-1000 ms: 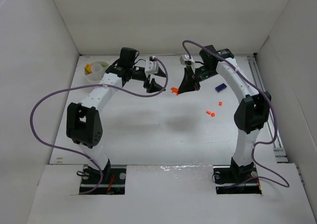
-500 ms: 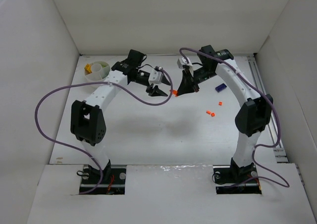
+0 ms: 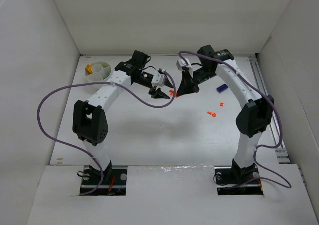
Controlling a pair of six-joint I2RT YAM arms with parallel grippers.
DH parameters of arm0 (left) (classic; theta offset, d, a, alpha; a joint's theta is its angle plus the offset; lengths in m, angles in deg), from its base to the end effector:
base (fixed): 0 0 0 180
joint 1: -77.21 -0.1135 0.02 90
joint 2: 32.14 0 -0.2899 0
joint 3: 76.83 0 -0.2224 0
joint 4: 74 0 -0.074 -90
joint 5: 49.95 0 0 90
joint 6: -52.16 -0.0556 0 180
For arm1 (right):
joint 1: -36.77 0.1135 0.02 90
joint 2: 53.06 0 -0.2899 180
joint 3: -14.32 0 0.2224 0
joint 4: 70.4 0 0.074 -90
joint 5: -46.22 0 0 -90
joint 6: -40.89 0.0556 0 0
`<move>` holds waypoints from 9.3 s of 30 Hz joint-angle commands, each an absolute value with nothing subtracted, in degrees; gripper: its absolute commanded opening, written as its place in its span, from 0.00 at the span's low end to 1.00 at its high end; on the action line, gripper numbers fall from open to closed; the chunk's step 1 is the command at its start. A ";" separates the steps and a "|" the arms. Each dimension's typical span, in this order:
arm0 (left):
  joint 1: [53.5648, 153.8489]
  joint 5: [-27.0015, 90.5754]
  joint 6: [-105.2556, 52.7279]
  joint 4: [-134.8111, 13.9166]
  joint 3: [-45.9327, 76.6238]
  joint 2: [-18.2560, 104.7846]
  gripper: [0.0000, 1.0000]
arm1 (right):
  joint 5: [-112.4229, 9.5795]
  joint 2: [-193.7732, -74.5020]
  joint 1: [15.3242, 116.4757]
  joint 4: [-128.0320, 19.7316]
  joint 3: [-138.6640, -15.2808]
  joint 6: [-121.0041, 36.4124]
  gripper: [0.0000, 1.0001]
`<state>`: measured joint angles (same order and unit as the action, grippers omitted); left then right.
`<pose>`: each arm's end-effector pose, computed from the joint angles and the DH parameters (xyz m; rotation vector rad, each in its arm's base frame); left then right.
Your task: Sort the legos into containers by color
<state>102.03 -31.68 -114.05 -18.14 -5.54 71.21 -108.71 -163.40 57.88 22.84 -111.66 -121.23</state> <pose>0.3105 -0.2018 0.3458 1.7388 0.8084 -0.9202 0.3139 0.1752 0.3500 -1.7136 1.4091 1.1674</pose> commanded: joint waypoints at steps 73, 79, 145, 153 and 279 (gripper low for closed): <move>62.88 10.60 -123.44 6.52 -29.10 79.30 0.06 | -98.10 -152.20 47.85 -20.47 -94.59 -79.70 0.85; 62.88 13.51 -129.07 6.52 -33.50 82.55 0.06 | -98.10 -152.20 47.85 -21.00 -94.59 -79.70 0.85; 67.89 15.00 -132.86 2.04 -35.27 94.16 0.11 | -95.46 -154.83 49.43 -21.00 -96.17 -79.17 0.85; 67.89 15.00 -131.53 2.04 -35.27 94.16 0.50 | -95.46 -154.83 49.43 -21.00 -96.17 -79.17 0.85; 83.27 -2.32 -57.36 -35.05 -4.86 65.07 1.00 | -60.48 -156.33 49.87 -13.18 -67.43 -115.03 0.26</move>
